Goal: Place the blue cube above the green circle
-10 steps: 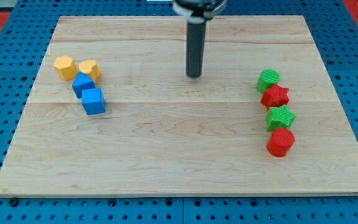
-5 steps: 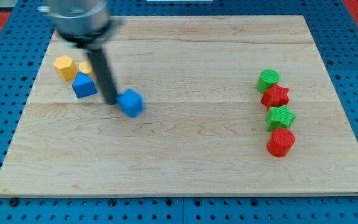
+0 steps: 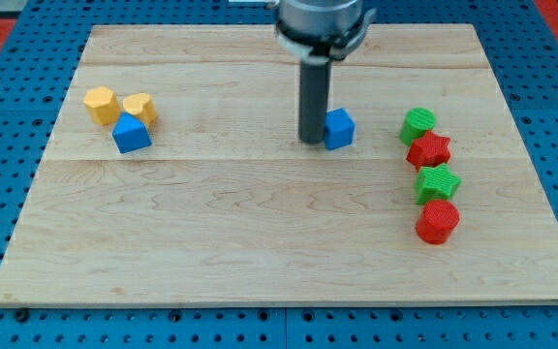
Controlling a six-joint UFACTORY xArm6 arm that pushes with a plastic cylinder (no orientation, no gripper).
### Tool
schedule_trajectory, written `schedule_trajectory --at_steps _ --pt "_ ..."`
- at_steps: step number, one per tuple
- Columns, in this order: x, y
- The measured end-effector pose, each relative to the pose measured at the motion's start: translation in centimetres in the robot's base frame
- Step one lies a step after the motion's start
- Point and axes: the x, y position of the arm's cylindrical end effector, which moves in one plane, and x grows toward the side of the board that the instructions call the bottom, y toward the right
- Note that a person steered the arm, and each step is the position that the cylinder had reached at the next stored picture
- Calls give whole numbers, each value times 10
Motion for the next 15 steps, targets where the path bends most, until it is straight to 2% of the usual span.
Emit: schedule_trajectory --at_steps 1,2,3,4,5,7,9,11,13,15 --pt "-22 11" --pt "-18 2" --pt "39 -28" --pt "27 3" --pt "-8 16" --pt "-20 27" --pt "-34 88" --pt "-63 82" --pt "-66 150" --pt "-56 151"
